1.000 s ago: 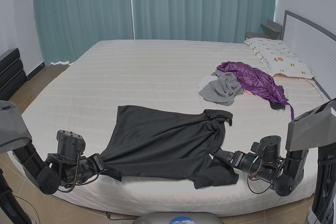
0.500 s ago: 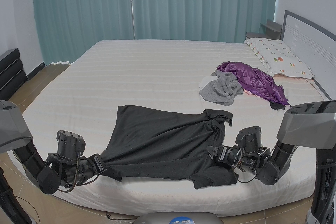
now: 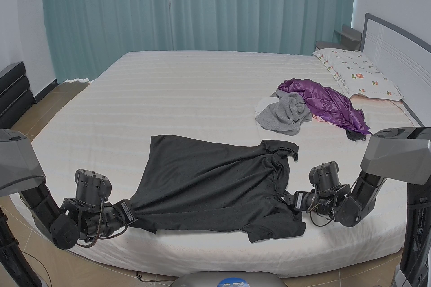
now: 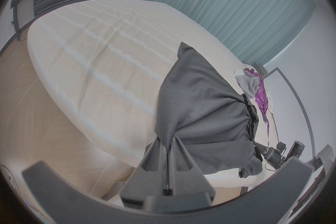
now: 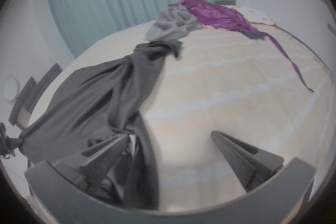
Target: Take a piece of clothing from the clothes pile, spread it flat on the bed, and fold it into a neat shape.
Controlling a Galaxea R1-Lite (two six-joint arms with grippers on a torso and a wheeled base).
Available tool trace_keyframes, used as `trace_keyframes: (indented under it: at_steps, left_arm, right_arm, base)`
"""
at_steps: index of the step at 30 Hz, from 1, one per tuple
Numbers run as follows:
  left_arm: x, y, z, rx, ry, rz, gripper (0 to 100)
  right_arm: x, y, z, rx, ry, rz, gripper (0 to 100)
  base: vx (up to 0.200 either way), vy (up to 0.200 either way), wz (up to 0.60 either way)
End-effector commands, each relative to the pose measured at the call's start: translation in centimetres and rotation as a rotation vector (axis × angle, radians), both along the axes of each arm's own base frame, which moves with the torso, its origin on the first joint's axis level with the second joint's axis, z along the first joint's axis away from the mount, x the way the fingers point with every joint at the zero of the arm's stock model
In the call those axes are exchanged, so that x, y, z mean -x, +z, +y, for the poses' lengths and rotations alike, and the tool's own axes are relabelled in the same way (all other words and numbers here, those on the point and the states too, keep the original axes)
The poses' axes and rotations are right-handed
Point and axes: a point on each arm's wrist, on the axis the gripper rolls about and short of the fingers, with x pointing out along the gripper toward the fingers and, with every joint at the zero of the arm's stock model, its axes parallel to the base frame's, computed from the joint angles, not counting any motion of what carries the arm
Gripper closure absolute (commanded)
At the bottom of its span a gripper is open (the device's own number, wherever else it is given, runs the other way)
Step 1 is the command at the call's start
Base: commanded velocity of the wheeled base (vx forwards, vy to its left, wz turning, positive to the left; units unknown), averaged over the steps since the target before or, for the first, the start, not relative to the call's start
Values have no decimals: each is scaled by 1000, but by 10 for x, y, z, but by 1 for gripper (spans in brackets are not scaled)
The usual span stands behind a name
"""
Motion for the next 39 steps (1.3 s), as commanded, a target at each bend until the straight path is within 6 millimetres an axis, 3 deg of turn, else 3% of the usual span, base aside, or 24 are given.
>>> trace_keyframes:
  at_steps: [1,11,16,22,29,33,34,39]
  left_arm:
    - [0,-2,0,-1,0,5,100]
    - [0,-2,0,-3,0,9,100]
    - [0,-2,0,-3,0,9,100]
    - [1,-4,-2,-4,-9,20,100]
    - [1,-6,-2,-5,-9,25,100]
    - [0,-6,-2,-5,-7,25,100]
    - [0,-7,-2,-5,-7,26,100]
    - [0,-9,-3,-8,-9,35,100]
  right_arm:
    - [3,5,-24,9,-69,-16,0]
    - [29,22,-68,-42,-149,-79,0]
    - [35,30,-66,-138,-76,-123,0]
    - [24,31,-33,-181,45,-161,0]
    - [6,7,12,-178,150,-135,0]
    - [-1,-2,20,-170,165,-93,0]
    - [-1,-2,19,-166,164,-88,100]
    - [-3,-2,15,-150,147,-44,100]
  base:
    - [0,0,0]
    - [0,0,0]
    - [0,0,0]
    - [0,0,0]
    - [0,0,0]
    - [0,0,0]
    - [0,0,0]
    - [0,0,0]
